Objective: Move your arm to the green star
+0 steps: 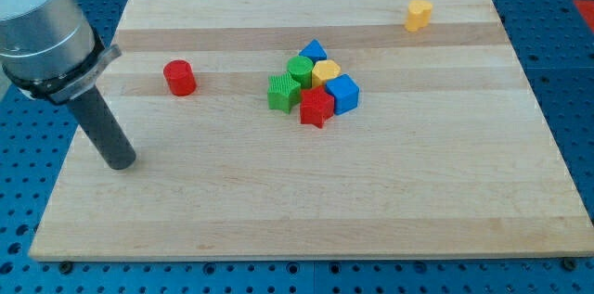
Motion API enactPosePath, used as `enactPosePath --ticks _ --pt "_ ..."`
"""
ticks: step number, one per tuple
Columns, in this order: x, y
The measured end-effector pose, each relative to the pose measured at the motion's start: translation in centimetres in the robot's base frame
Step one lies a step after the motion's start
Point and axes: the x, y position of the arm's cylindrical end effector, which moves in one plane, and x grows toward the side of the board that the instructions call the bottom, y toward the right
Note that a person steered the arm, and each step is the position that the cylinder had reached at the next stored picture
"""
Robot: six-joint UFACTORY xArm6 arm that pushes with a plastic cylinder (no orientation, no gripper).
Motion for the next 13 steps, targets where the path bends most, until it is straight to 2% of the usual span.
enactPosePath --ticks 3,4,6,10,13 --pt "-6.6 0.0" --pt "-7.6 2.3" --pt "-8.0 2.9" --pt "-10.0 10.8" --pt "-10.0 11.9"
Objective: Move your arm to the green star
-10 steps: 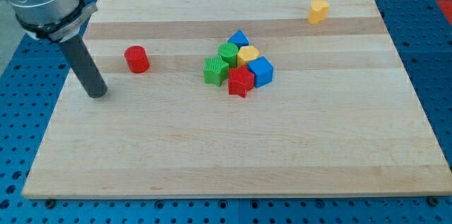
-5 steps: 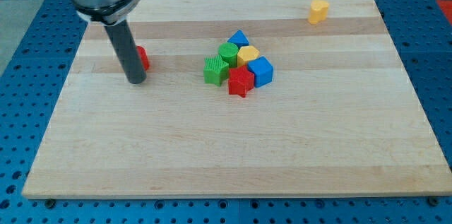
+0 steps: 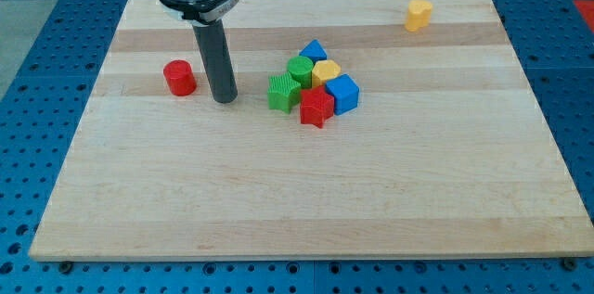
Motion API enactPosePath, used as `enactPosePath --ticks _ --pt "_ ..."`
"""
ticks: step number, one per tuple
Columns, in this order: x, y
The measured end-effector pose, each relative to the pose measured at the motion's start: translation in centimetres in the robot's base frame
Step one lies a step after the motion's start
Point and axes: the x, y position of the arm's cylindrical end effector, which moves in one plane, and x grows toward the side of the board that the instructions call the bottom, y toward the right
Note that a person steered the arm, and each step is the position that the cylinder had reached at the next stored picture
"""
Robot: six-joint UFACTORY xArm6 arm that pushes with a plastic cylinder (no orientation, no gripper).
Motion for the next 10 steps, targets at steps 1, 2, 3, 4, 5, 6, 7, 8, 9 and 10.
enactPosePath --ticks 1,2,3,4,5,6,7,8,9,10 --pt "0.0 0.4" --pt "0.0 1.5" --pt "0.0 2.5" --pt "0.0 3.1" --pt "0.0 3.2" --pt "0.0 3.3" --pt "0.0 3.5" --pt "0.0 3.5" --pt "0.0 3.6" --pt "0.0 3.7"
